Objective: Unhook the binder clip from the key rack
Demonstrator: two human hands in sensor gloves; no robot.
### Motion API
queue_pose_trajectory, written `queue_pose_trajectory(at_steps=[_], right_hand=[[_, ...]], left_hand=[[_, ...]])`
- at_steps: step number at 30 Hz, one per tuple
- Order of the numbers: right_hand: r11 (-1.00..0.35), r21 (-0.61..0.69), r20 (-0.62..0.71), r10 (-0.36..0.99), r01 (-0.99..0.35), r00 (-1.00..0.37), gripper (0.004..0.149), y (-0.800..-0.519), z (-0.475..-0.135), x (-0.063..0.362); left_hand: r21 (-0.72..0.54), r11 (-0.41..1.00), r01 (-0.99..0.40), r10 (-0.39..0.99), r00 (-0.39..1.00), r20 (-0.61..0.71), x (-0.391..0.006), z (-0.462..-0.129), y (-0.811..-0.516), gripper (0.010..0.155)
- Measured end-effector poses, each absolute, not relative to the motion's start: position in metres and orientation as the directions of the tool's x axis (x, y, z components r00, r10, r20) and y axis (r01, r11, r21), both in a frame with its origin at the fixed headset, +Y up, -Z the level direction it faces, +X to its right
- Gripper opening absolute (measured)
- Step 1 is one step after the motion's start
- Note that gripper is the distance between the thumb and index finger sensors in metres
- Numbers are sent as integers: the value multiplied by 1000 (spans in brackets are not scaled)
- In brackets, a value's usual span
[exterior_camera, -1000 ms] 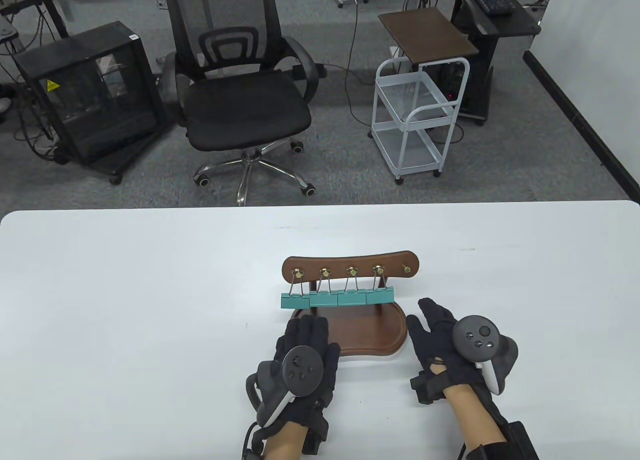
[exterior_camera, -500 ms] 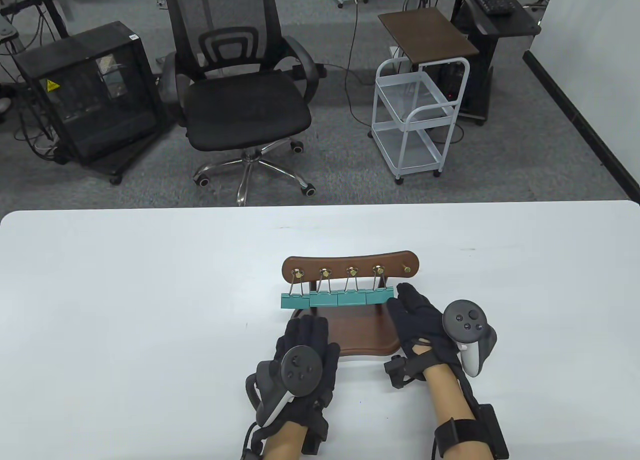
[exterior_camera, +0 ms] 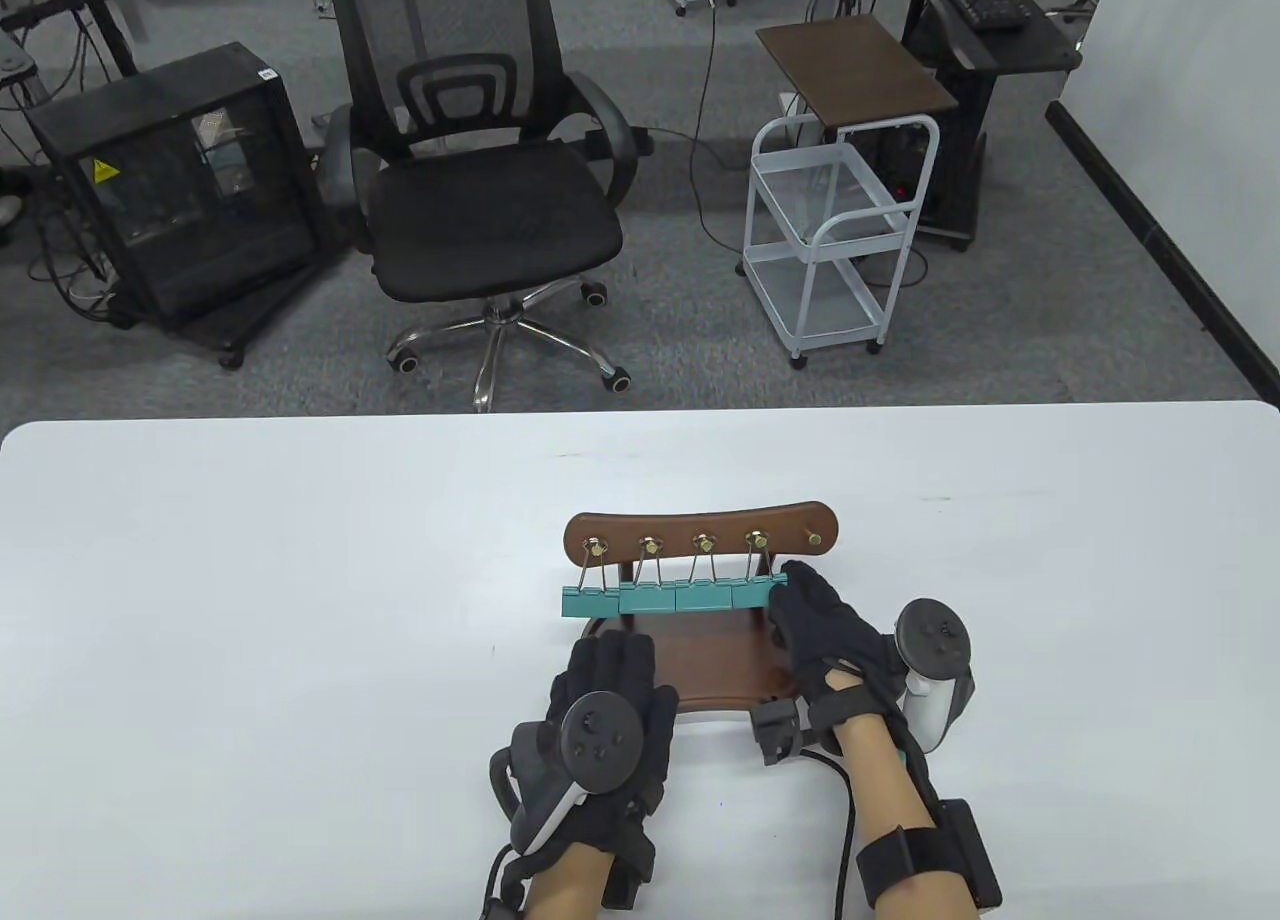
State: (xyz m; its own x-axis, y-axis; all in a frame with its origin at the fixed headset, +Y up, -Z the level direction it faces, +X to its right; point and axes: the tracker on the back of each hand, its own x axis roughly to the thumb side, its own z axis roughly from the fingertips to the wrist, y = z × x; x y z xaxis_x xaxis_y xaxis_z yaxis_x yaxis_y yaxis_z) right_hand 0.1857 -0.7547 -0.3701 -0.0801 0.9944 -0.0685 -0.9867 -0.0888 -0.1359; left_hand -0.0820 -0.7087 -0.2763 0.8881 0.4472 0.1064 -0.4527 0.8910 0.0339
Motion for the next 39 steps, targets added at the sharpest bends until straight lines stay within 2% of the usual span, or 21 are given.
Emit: queue_pose_trajectory(at_steps=[5, 9, 11, 23, 39], right_hand=[[-50, -97, -71, 997, -994, -43, 63, -754, -372, 185], [-143, -84, -54, 989, -986, -139, 61, -750, -373, 184], [-147, -92, -41, 989, -985, -144, 59, -748, -373, 185], [-71, -96, -14, 997, -993, -70, 52, -747, -371, 187], [-51, -97, 19, 998, -994, -54, 52, -745, -372, 191]], left_hand=[[32, 892, -450, 445, 889, 106, -82, -276, -709, 62], [33, 893, -449, 444, 890, 106, -82, -276, -709, 62], [32, 893, -448, 443, 890, 105, -82, -276, -709, 62], [34, 893, -450, 444, 890, 105, -82, -276, -708, 62], [33, 894, -446, 441, 891, 103, -82, -276, -709, 62]])
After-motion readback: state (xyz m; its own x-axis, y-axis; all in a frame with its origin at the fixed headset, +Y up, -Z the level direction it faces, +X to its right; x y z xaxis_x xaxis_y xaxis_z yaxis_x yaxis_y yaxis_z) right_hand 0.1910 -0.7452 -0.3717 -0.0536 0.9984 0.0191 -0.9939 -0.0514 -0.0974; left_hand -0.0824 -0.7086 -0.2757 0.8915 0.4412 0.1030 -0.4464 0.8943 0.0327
